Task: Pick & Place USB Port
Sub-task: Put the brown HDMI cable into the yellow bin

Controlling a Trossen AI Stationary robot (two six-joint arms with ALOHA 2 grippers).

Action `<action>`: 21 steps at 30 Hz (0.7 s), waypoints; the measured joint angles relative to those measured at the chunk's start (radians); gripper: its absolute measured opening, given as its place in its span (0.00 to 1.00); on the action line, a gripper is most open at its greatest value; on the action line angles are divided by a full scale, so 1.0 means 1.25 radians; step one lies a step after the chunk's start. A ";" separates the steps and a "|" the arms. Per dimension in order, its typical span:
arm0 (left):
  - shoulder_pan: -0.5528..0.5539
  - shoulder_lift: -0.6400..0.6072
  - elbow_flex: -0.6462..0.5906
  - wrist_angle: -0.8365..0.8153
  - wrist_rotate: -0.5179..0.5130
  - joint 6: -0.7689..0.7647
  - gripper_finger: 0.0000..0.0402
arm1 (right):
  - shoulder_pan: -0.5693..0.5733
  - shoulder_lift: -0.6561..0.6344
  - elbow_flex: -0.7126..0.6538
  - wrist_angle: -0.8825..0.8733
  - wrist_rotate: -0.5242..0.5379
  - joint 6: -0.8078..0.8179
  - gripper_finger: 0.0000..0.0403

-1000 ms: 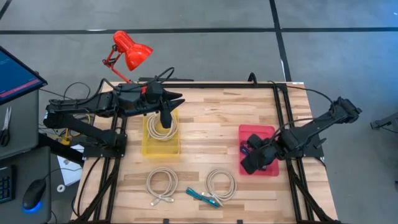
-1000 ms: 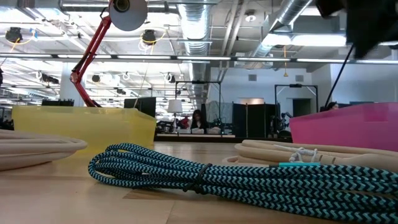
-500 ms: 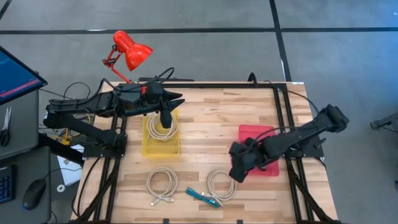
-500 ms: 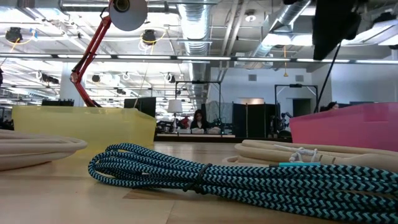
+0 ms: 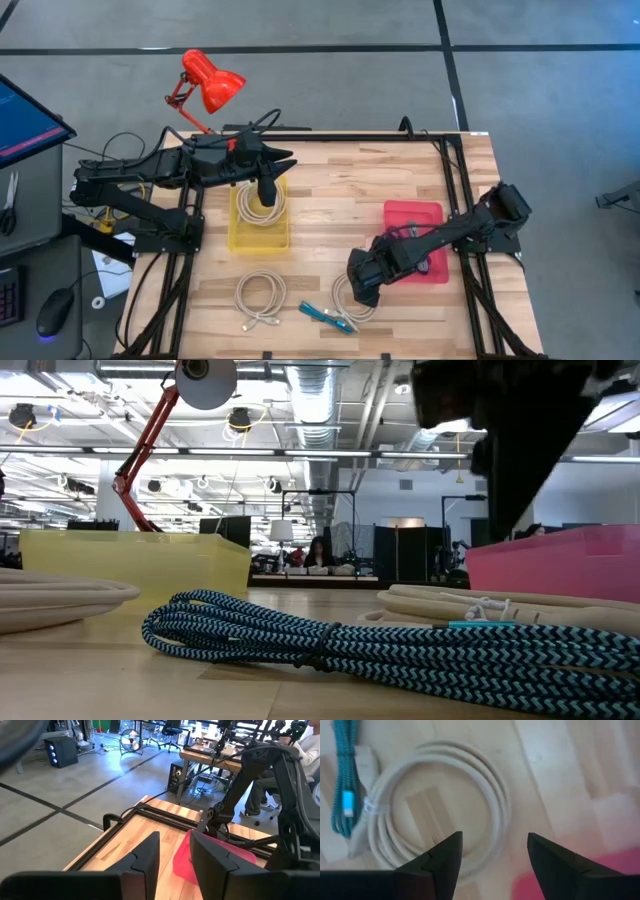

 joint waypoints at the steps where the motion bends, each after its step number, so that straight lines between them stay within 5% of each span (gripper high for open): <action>1: 0.000 0.000 0.000 -0.002 0.000 0.000 0.26 | 0.000 0.013 0.000 0.019 -0.006 0.000 0.53; 21: 0.000 0.000 0.000 -0.009 0.000 0.000 0.26 | -0.017 0.166 0.003 0.057 -0.012 0.014 0.51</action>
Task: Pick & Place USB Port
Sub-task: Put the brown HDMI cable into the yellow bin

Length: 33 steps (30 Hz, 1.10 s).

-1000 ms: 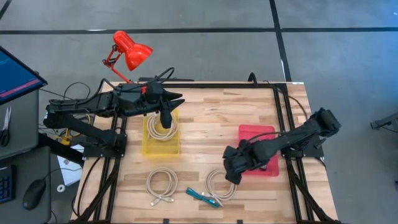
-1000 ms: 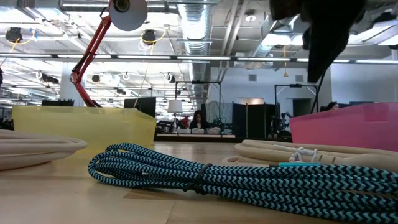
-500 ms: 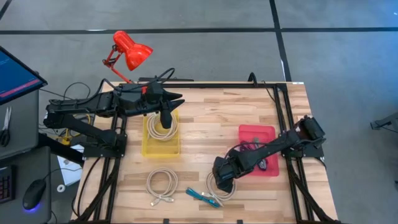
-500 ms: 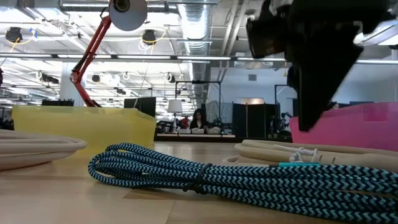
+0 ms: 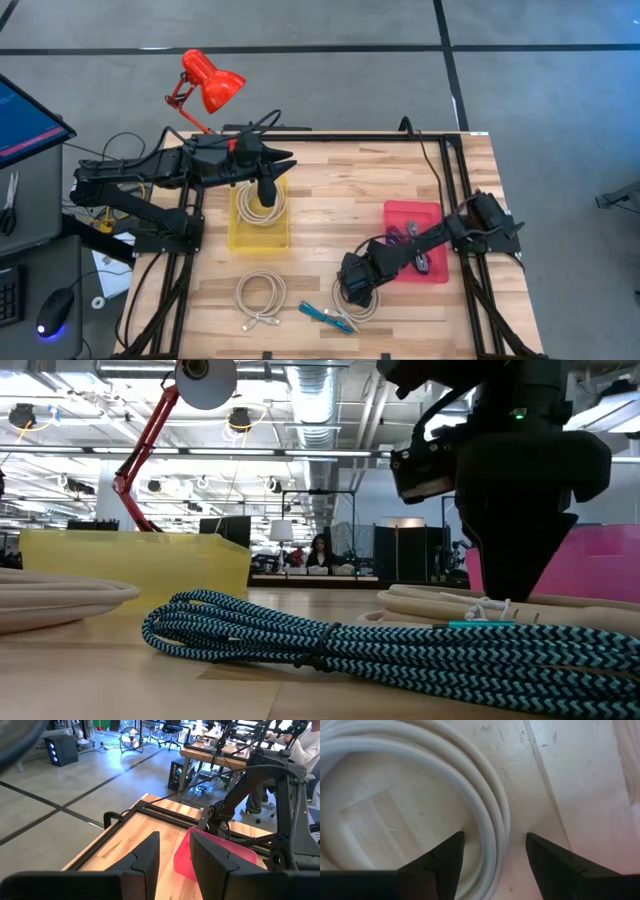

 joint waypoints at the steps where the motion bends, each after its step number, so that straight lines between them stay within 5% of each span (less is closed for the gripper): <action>1: 0.000 0.000 0.000 -0.001 0.000 0.000 0.26 | 0.000 0.000 0.000 0.000 0.000 0.000 0.51; 12: 0.000 0.000 0.000 -0.016 0.000 0.000 0.26 | -0.010 -0.003 -0.004 0.004 0.014 0.001 0.38; 23: 0.000 0.000 0.000 -0.016 0.000 0.000 0.26 | -0.011 -0.002 -0.004 0.015 0.013 -0.002 0.05; 33: 0.000 0.000 0.000 -0.016 0.000 0.000 0.26 | -0.011 0.002 0.013 0.030 0.010 -0.055 0.05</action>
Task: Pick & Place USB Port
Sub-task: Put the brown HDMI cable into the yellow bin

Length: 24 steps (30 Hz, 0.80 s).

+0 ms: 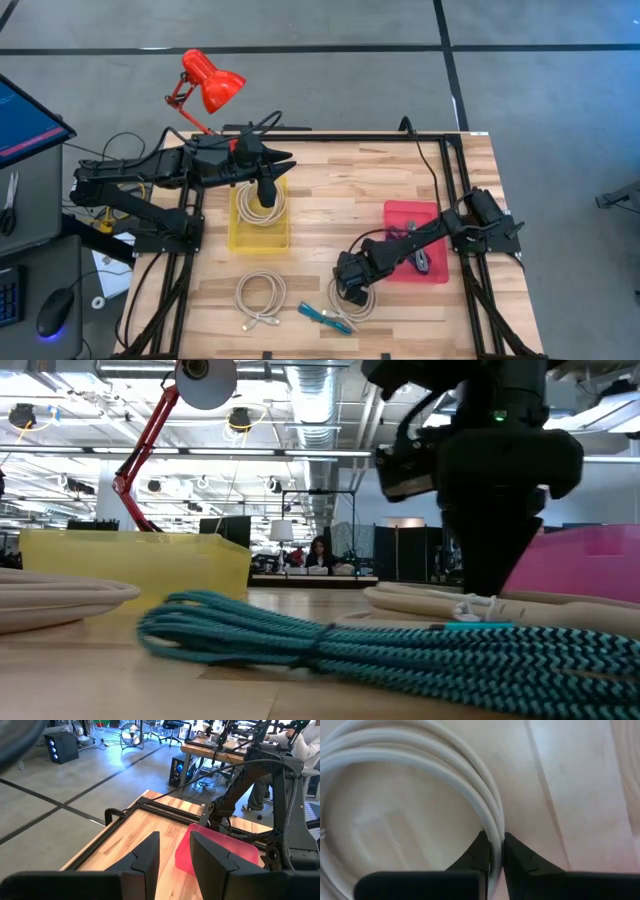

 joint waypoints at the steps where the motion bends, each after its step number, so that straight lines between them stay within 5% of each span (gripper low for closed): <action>1: 0.000 0.000 0.000 0.000 0.000 0.000 0.26 | -0.001 0.002 0.007 0.007 -0.001 -0.009 0.05; 11: 0.000 0.000 0.000 0.000 0.000 -0.027 0.26 | -0.040 0.002 0.104 0.002 0.014 -0.127 0.05; 24: 0.000 0.000 0.000 -0.012 0.000 -0.048 0.26 | -0.102 0.000 0.313 -0.249 0.170 -0.262 0.05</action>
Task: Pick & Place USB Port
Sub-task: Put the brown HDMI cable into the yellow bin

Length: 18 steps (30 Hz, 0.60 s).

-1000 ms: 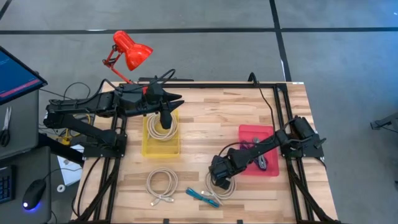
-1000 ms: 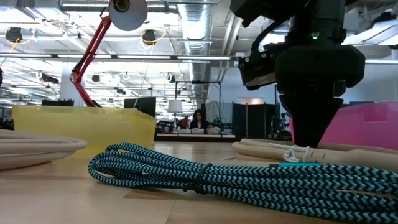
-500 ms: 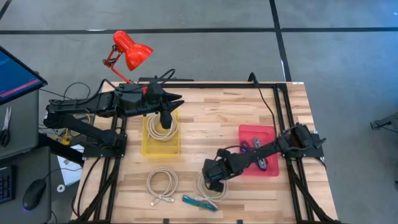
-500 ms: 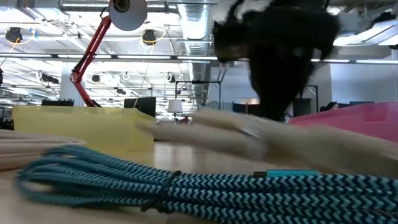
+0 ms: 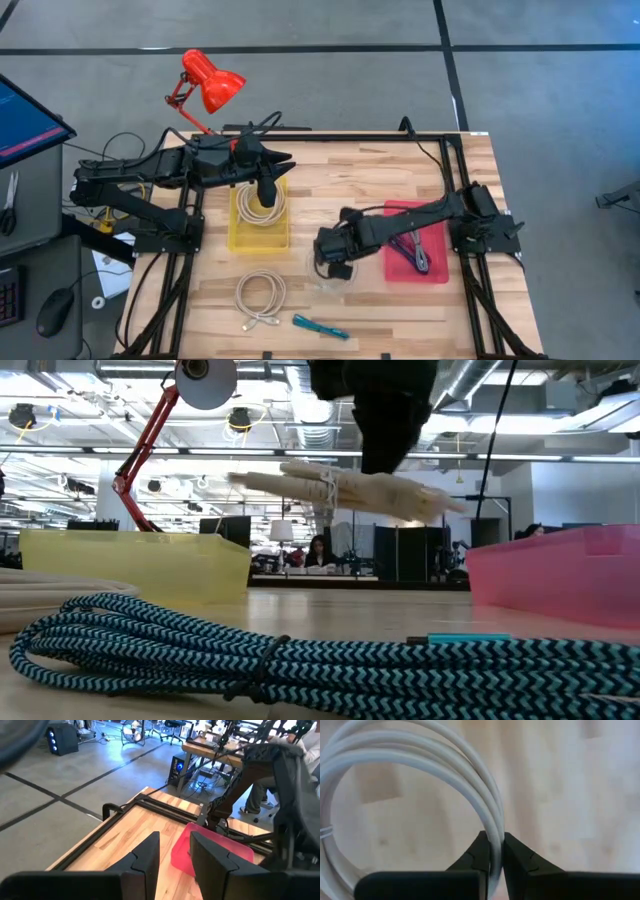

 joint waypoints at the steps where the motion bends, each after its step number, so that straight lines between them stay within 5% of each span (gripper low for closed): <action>1: 0.000 0.000 0.000 -0.007 0.000 0.000 0.26 | -0.005 -0.001 0.019 -0.028 0.024 -0.002 0.05; 18: 0.000 0.012 0.000 -0.070 0.026 -0.133 0.26 | -0.031 -0.279 0.046 0.057 0.330 -0.080 0.05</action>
